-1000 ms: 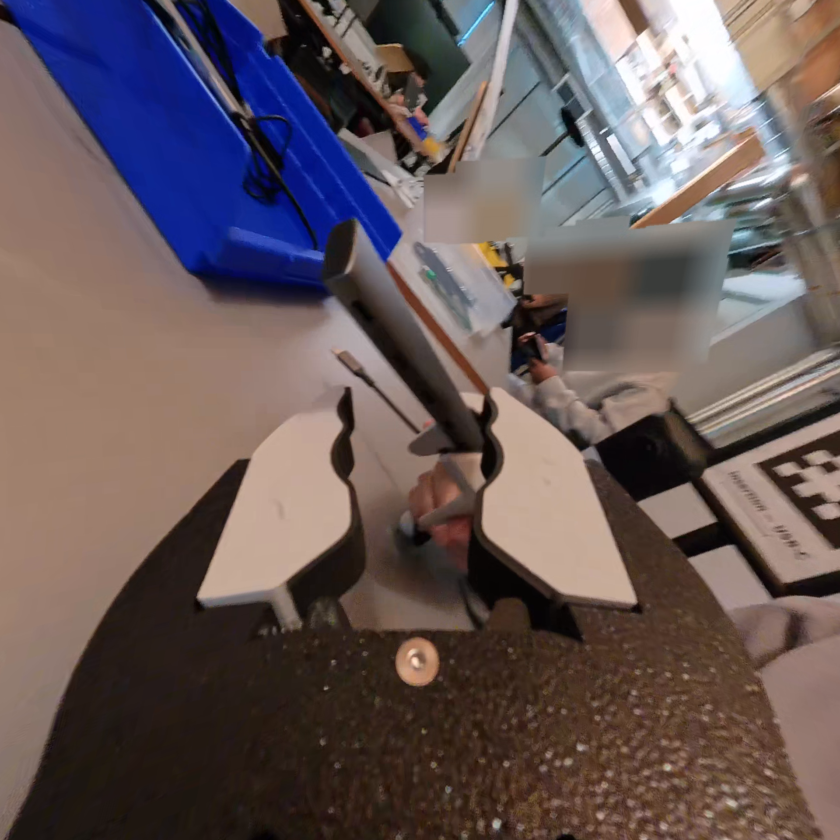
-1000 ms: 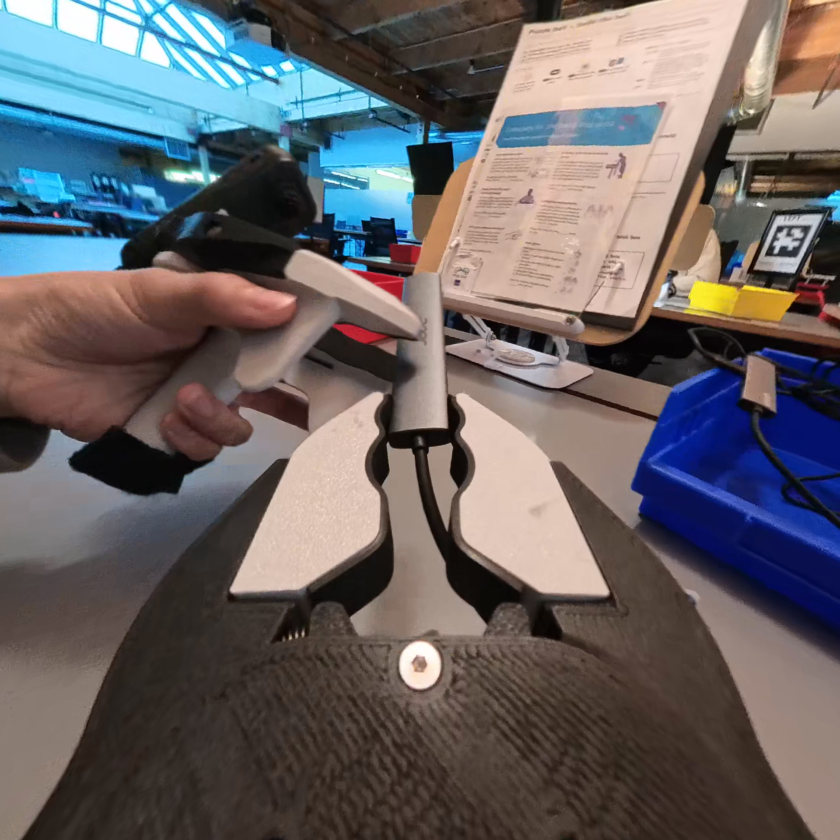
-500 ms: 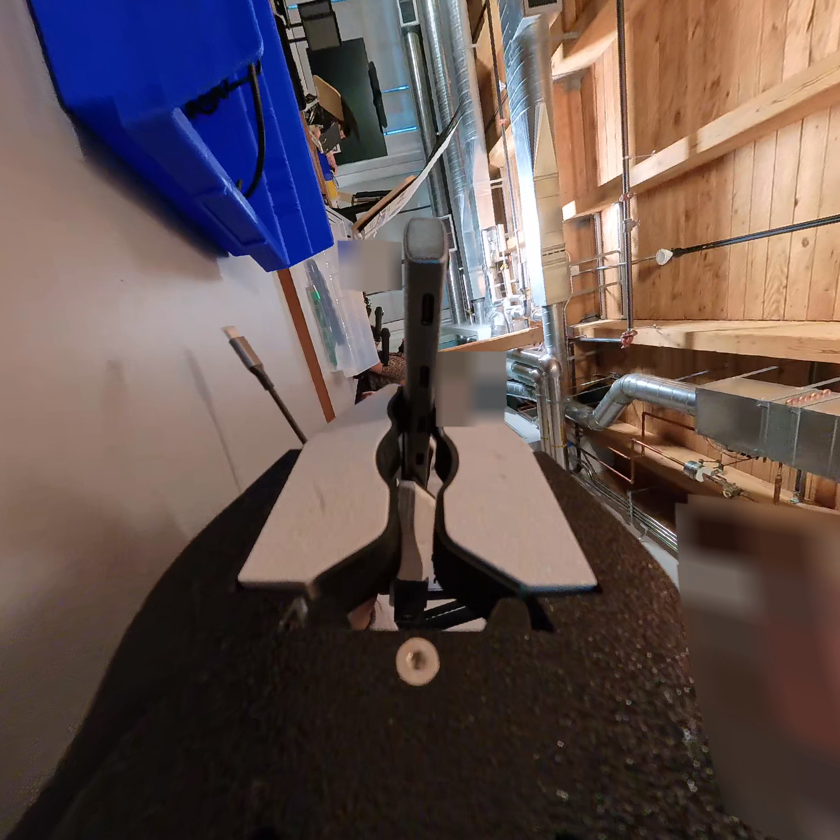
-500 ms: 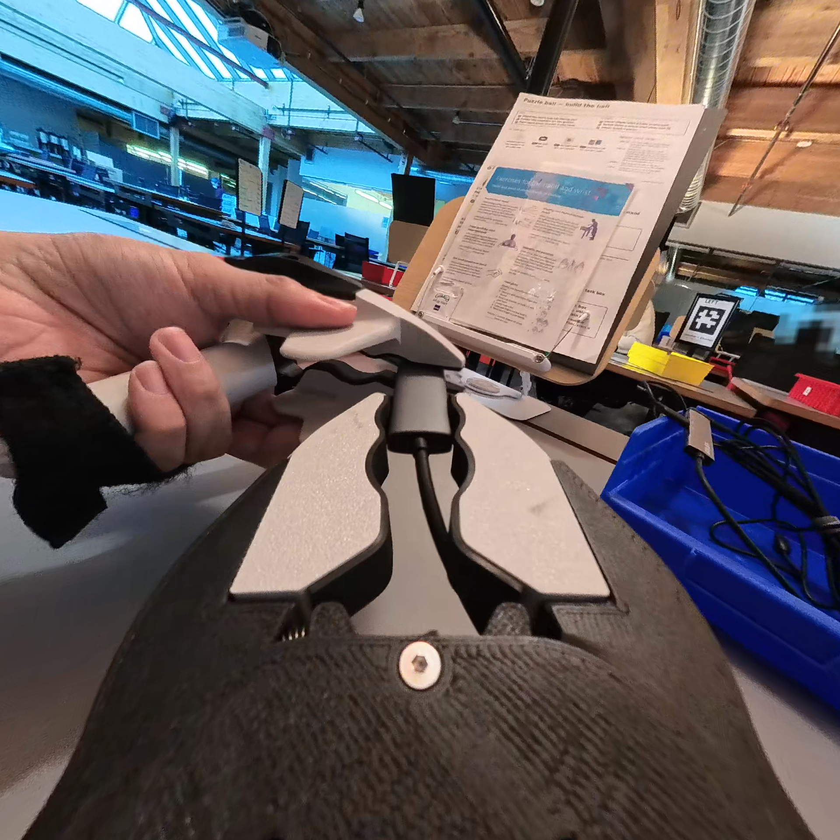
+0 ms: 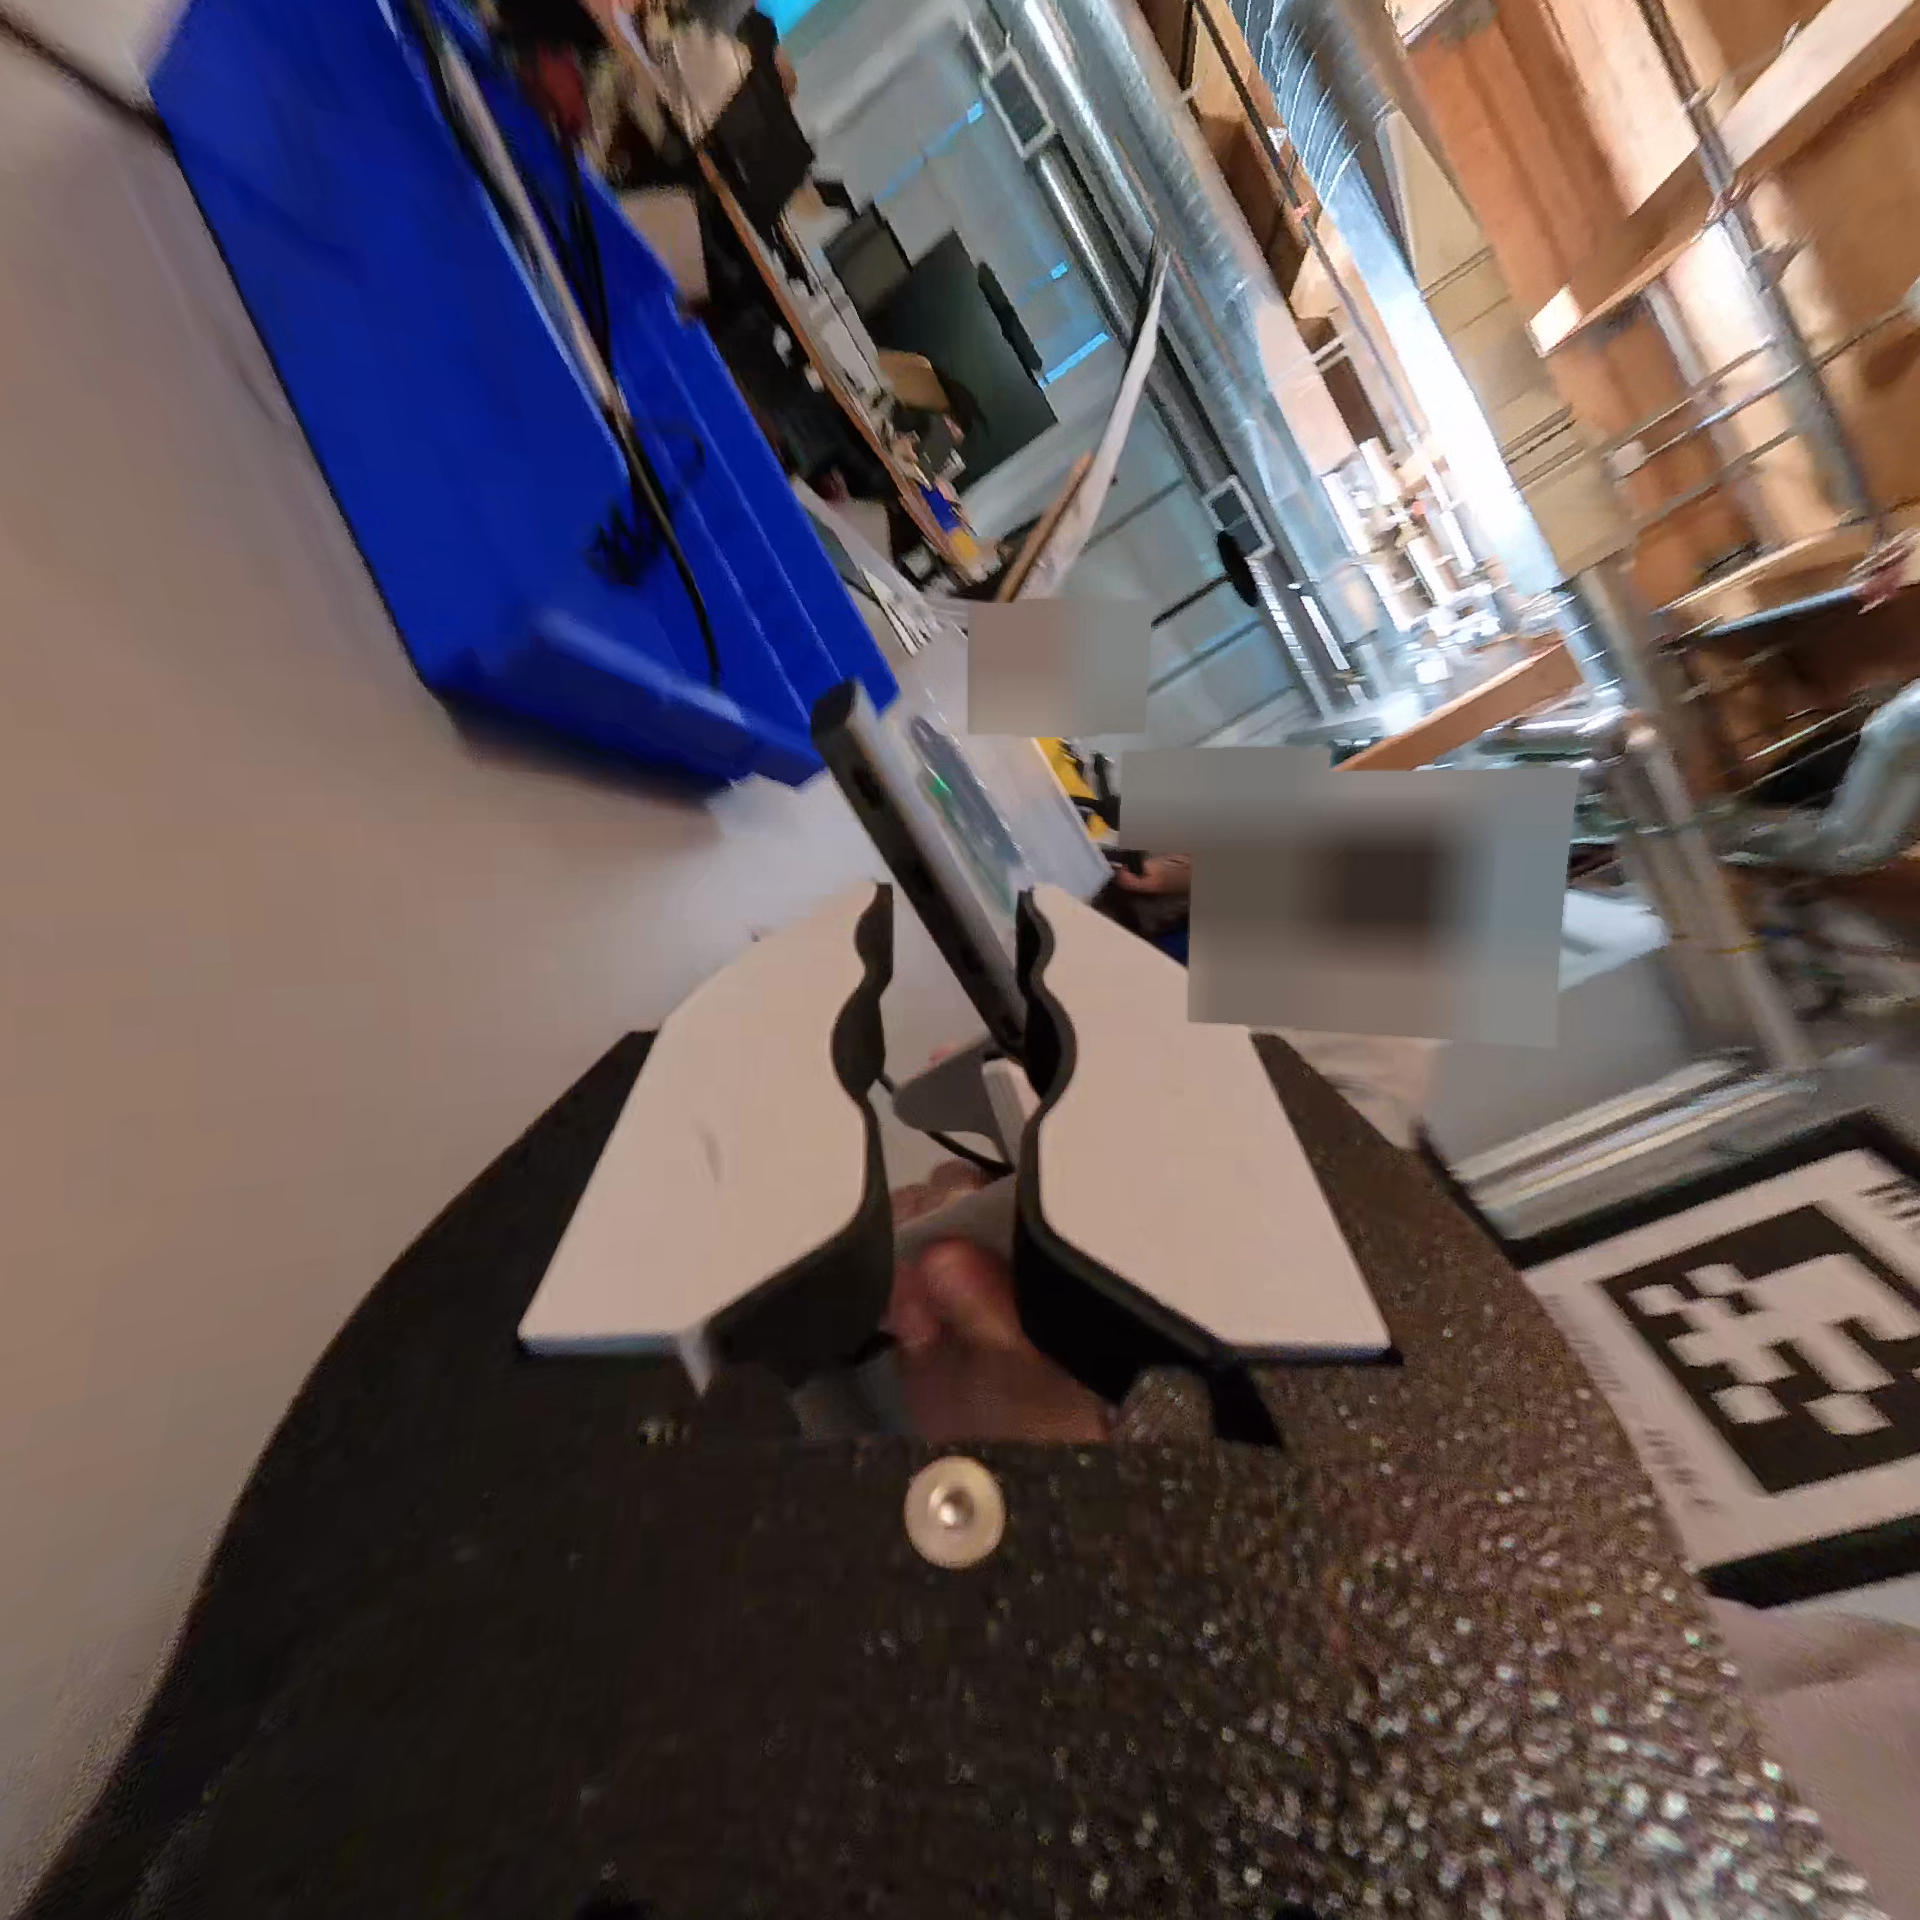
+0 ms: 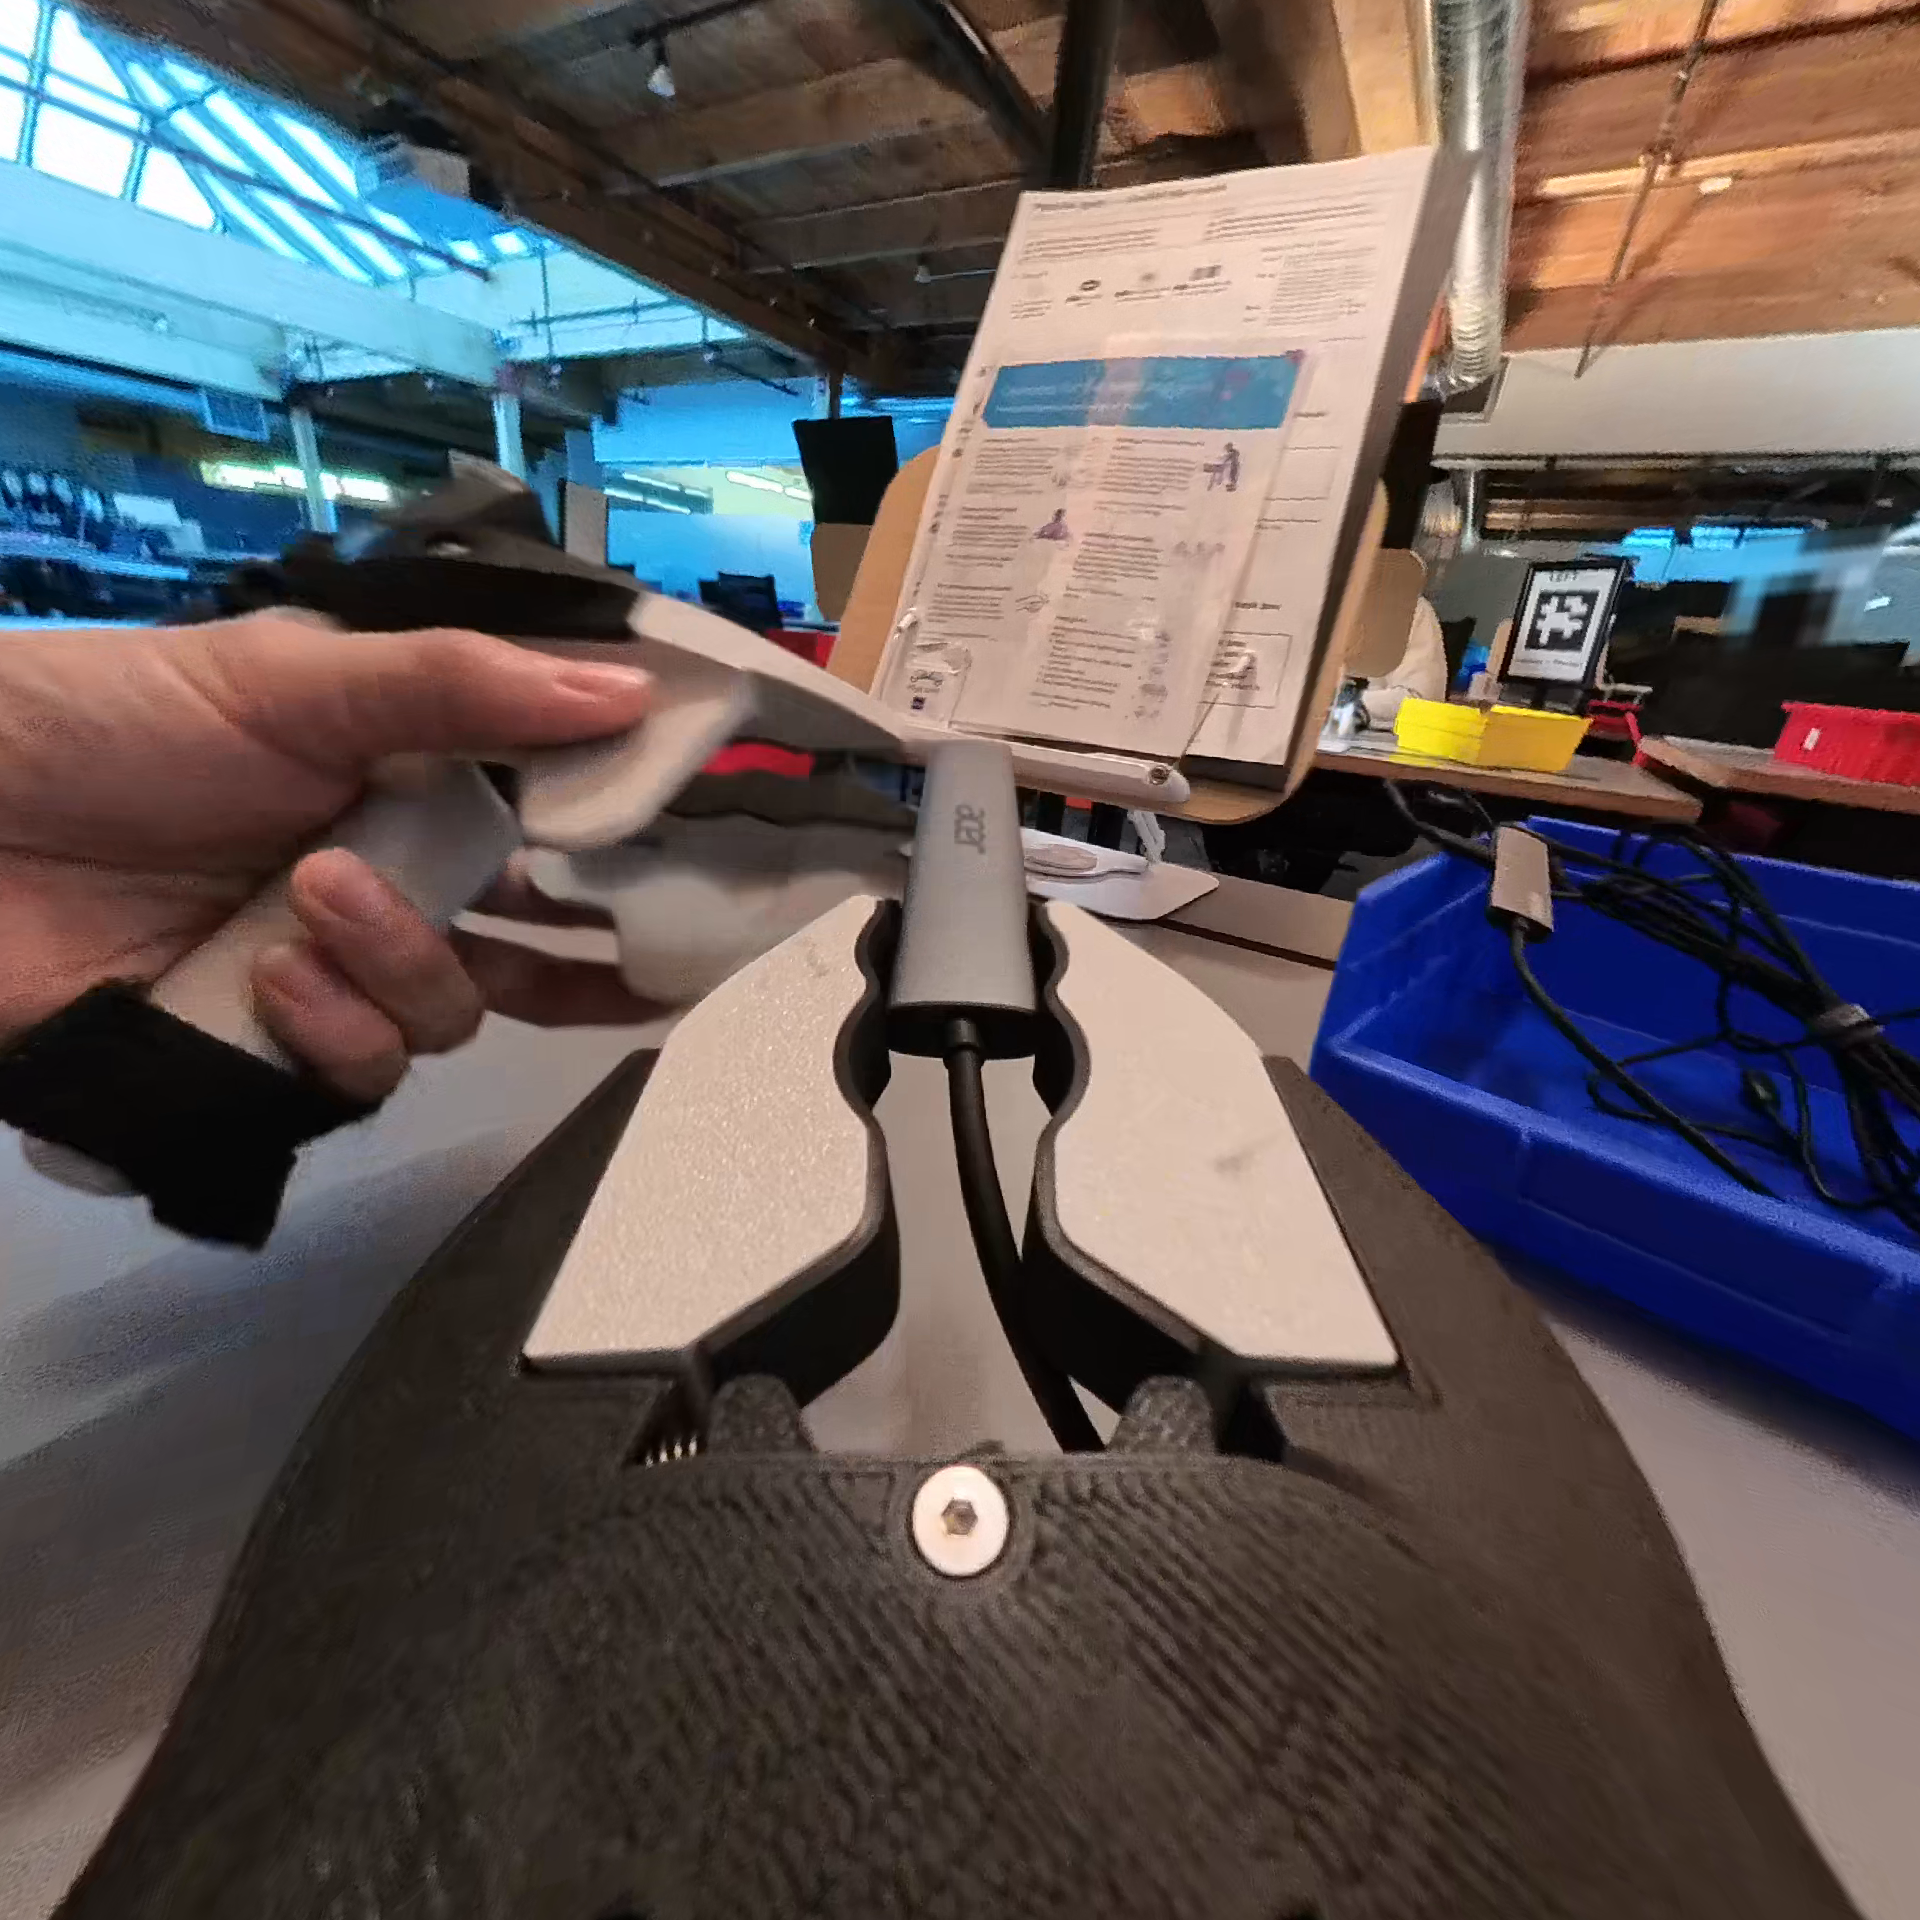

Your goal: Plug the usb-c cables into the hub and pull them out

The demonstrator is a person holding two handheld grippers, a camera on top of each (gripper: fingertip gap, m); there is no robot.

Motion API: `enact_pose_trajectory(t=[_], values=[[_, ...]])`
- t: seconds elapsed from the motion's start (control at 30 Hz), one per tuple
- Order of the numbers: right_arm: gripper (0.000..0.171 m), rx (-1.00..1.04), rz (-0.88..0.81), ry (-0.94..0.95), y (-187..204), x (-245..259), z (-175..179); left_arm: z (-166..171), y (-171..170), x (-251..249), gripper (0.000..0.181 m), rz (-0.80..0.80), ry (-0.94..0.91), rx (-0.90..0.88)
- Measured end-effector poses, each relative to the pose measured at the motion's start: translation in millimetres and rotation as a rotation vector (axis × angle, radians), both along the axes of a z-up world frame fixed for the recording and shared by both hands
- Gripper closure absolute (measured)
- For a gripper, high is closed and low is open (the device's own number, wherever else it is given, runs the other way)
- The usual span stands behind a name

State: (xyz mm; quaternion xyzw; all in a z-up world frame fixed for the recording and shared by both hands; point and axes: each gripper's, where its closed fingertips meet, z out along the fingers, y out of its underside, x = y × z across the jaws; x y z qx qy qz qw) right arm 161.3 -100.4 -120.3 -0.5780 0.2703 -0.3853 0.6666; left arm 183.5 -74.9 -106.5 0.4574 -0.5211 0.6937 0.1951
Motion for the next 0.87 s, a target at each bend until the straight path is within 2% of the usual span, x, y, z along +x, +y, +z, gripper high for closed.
enact_pose_trajectory(t=[0.07, 0.13, 0.2, 0.27, 0.37, 0.43, 0.47, 0.6, 0.7, 0.87], values=[[0.147, 0.024, -0.008, 0.016, -9, 3, 0, 14, 28, 6, 0.159, 0.07, -0.155, 0.099], [0.147, 0.038, -0.003, 0.019, -12, 4, 1, 23, 64, 13, 0.157, 0.133, -0.308, 0.281], [0.147, 0.038, 0.003, 0.019, -12, 4, 1, 23, 114, 26, 0.155, 0.197, -0.428, 0.551], [0.147, 0.022, 0.018, 0.016, -8, 3, 0, 20, 181, 47, 0.155, 0.268, -0.469, 0.856], [0.147, 0.011, 0.029, 0.025, -6, 4, -1, 14, 291, 79, 0.155, 0.33, -0.342, 1.224], [0.147, 0.006, 0.036, 0.03, -5, 4, -2, 4, 355, 99, 0.155, 0.324, -0.19, 1.377], [0.147, -0.002, 0.041, 0.033, -3, 4, -3, -2, 376, 108, 0.155, 0.288, -0.148, 1.42], [0.147, -0.043, 0.062, 0.035, 3, 3, -6, -38, 413, 136, 0.15, 0.095, 0.025, 1.453], [0.147, -0.043, 0.065, 0.034, 3, 3, -6, -72, 407, 152, 0.148, -0.032, 0.162, 1.368], [0.147, 0.007, 0.067, 0.053, -2, 5, -4, -121, 407, 178, 0.148, -0.05, 0.351, 1.357]])
